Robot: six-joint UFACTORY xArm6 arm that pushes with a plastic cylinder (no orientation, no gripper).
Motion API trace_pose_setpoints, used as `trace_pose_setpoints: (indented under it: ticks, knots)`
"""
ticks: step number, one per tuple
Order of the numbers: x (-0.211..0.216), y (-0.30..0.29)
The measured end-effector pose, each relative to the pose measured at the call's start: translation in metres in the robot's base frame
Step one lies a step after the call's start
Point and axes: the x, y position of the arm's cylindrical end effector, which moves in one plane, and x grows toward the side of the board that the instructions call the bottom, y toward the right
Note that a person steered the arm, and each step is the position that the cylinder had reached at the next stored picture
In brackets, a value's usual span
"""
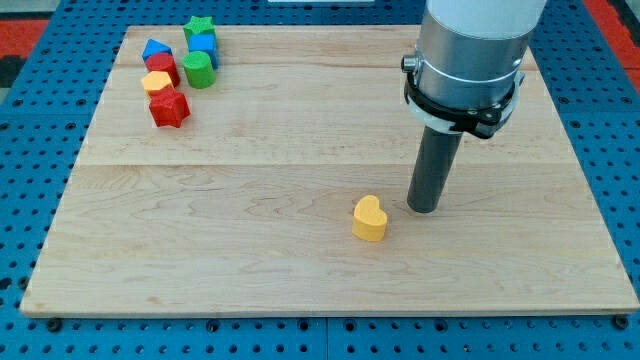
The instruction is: Push the yellow heart towards left
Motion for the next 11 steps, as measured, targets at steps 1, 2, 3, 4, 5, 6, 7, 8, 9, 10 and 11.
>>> trace_pose_setpoints:
  ticks: [1, 2, 3, 4, 5, 6, 7, 8, 9, 10, 11]
  knots:
    - [0.0, -0.001]
    - [0.01, -0.002]
    - [0.038, -0.005]
    - [0.04, -0.055]
    - [0.033, -0.067]
    - [0.017, -0.066]
    - [-0.001, -0.068]
    - [-0.016, -0.08]
    - [0.0, -0.151]
    - [0.036, -0.214]
    - [-0.004, -0.208]
